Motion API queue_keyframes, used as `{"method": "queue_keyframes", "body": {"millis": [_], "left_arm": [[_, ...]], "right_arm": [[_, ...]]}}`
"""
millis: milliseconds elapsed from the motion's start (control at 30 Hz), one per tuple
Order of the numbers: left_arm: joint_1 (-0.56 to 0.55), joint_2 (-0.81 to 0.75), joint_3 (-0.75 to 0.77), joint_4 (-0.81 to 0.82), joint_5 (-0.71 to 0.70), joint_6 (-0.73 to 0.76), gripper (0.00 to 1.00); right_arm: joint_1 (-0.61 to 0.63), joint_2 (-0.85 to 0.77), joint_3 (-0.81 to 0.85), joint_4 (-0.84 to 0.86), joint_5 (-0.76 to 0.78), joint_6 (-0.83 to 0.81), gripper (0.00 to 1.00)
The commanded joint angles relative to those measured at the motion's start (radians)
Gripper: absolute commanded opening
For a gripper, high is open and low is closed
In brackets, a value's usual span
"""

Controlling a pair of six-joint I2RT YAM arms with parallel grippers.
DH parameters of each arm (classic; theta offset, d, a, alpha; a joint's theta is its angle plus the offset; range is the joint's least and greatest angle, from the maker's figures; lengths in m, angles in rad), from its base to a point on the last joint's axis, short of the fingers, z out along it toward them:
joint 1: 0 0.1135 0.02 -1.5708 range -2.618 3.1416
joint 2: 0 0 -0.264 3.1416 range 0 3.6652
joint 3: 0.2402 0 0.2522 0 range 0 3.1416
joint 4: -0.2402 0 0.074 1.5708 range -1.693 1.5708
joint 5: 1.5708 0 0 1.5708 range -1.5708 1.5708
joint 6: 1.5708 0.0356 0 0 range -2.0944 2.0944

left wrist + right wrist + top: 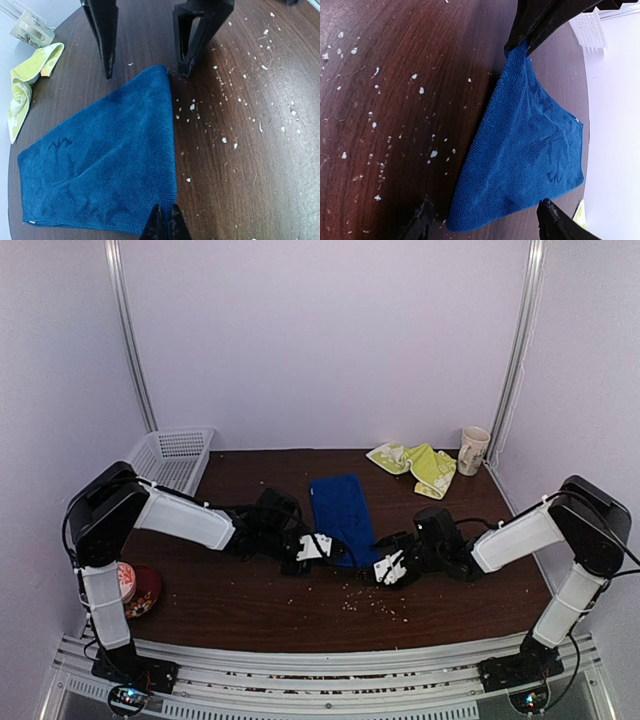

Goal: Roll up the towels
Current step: Pass from the left arm to the right

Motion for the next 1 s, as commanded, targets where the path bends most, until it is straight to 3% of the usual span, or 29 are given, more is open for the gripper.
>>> {"method": "queue_keyframes", "body": {"millis": [0, 233, 400, 533, 700, 867, 967], "left_arm": [[0.022, -0.050, 0.026, 0.012, 0.072, -0.037, 0.00], [0.035, -0.051, 0.029, 0.013, 0.087, -0.047, 0.00], [0.037, -0.050, 0.029, 0.001, 0.087, -0.039, 0.00], [0.037, -0.044, 0.031, -0.014, 0.080, -0.026, 0.00], [0.035, -0.038, 0.040, -0.068, 0.071, 0.013, 0.00], [0.034, -0.032, 0.056, -0.129, 0.068, 0.039, 0.55], [0.032, -0.033, 0.054, -0.132, 0.059, 0.036, 0.73]], "right_arm": [[0.023, 0.051, -0.041, 0.025, 0.105, -0.005, 0.73], [0.036, 0.069, -0.055, 0.079, 0.146, 0.003, 0.62], [0.033, 0.060, -0.013, 0.006, 0.138, 0.045, 0.24], [0.027, 0.039, 0.019, -0.069, 0.101, 0.057, 0.01], [0.004, 0.006, 0.068, -0.200, 0.022, 0.067, 0.00], [-0.049, -0.020, 0.129, -0.346, -0.078, 0.093, 0.00], [-0.079, -0.023, 0.172, -0.437, -0.141, 0.106, 0.00]]}}
